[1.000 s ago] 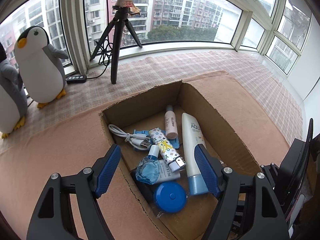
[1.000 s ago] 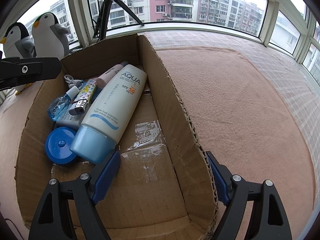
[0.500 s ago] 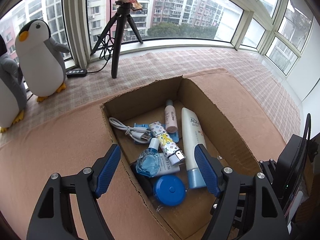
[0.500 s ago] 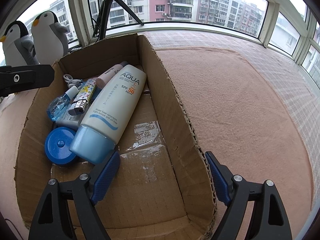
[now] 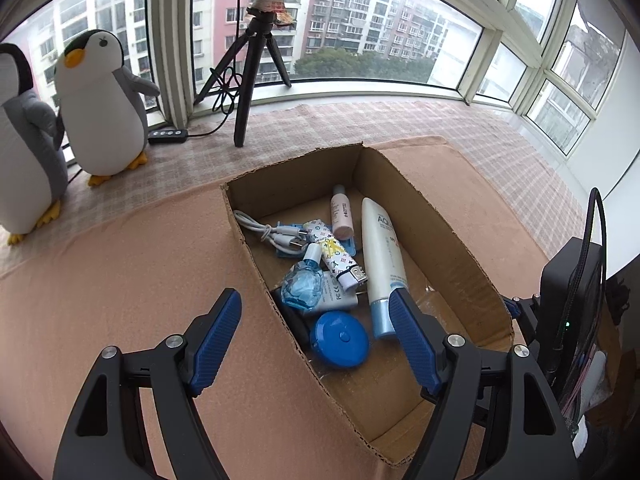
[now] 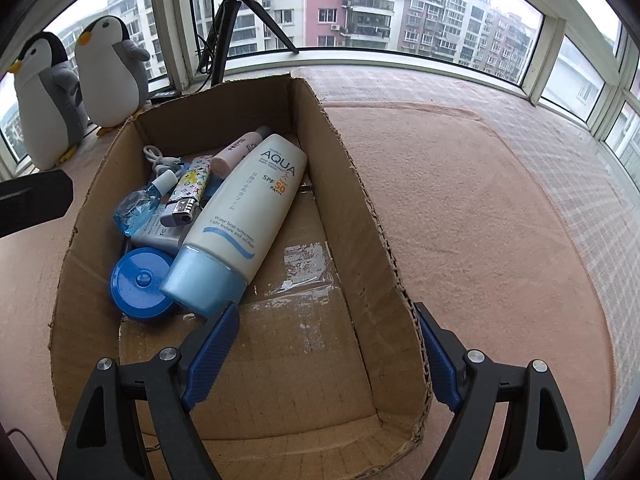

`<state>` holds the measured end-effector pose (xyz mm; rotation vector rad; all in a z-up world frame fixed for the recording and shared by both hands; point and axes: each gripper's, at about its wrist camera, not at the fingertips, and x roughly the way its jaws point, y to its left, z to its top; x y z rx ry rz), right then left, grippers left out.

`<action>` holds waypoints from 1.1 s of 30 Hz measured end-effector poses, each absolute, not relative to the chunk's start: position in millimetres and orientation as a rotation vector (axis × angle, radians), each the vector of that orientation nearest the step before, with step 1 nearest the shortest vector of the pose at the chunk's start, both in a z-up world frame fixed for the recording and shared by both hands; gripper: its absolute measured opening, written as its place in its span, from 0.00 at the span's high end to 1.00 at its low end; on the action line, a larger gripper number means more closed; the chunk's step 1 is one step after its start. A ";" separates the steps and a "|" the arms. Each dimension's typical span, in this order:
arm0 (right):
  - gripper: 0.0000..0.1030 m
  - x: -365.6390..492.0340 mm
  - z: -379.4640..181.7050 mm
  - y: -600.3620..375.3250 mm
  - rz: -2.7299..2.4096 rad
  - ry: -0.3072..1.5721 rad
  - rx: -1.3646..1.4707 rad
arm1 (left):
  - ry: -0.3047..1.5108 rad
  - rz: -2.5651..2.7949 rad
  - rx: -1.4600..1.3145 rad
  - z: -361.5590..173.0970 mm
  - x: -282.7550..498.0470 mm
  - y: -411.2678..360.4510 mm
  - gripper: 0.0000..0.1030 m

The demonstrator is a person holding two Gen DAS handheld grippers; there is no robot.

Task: Organize rigid objects

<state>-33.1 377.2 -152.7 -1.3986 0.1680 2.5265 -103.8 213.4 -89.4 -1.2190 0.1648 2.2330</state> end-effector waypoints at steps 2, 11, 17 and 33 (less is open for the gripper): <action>0.21 -29.8 -147.8 373.7 2.536 0.162 -1.391 | 0.167 2.242 -1.216 -88.0 -98.5 208.0 0.26; 0.21 -5.9 -114.7 358.7 2.580 0.165 -1.303 | 0.149 2.293 -1.173 -72.0 -75.5 180.0 0.26; 0.21 13.2 -85.3 344.2 2.621 0.176 -1.234 | 0.171 2.336 -1.138 -60.3 -60.5 162.8 0.26; 0.12 51.5 -40.2 327.9 2.691 0.211 -1.104 | 0.154 2.444 -1.033 -19.4 -24.8 142.5 0.23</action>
